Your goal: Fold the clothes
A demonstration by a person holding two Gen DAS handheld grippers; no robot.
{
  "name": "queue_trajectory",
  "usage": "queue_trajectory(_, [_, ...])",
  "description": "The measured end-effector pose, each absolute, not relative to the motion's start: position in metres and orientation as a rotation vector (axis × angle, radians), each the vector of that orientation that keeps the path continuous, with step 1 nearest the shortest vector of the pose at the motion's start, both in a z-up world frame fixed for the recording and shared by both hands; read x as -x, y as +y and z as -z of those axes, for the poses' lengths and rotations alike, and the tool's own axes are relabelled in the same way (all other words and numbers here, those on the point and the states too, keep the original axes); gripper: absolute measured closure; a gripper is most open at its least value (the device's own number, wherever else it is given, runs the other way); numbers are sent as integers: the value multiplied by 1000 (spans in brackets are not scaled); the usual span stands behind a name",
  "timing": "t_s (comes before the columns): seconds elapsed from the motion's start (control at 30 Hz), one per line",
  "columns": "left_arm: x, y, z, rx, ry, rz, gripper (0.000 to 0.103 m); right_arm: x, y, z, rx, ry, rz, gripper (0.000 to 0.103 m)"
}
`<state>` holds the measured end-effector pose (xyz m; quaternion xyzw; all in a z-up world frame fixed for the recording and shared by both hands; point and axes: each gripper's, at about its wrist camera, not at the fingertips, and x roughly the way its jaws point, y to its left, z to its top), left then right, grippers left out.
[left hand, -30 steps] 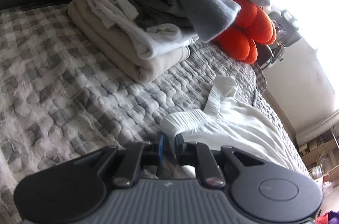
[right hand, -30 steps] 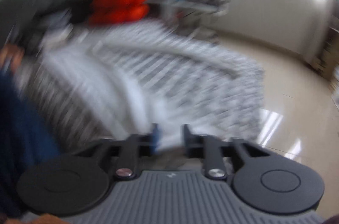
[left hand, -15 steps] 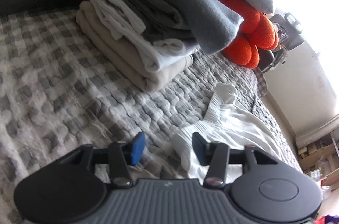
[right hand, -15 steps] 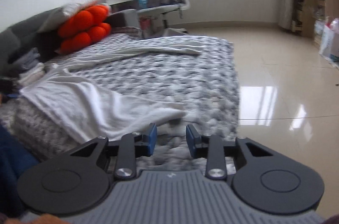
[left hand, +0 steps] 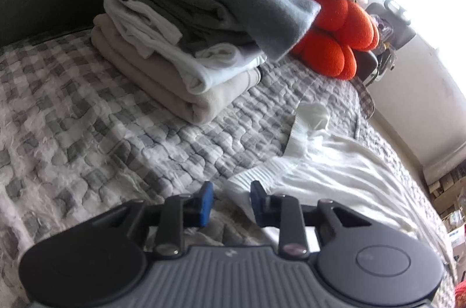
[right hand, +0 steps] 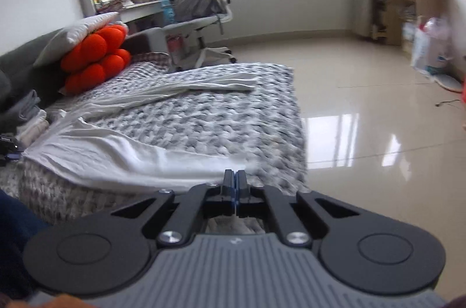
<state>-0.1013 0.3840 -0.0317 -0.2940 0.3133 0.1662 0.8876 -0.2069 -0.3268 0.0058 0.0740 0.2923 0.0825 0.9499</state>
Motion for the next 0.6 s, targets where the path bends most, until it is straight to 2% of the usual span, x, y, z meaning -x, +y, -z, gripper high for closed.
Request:
queue_trajectory(0.2, [105, 386, 29, 604, 656, -334, 76, 213, -318, 26, -111, 709, -180, 100])
queue_trajectory(0.27, [107, 389, 25, 600, 658, -334, 76, 213, -317, 24, -89, 693, -187, 100])
queue_trajectory(0.37, [112, 393, 18, 577, 639, -341, 76, 204, -328, 4, -102, 610, -163, 85])
queue_trajectory(0.4, [112, 394, 18, 587, 635, -337, 76, 197, -333, -1, -107, 583, -162, 70])
queue_trajectory(0.43, [113, 395, 18, 604, 633, -333, 76, 187, -336, -3, -104, 568, -168, 62])
queue_trajectory(0.6, [112, 391, 23, 636, 636, -325, 76, 138, -314, 13, 9, 614, -289, 62])
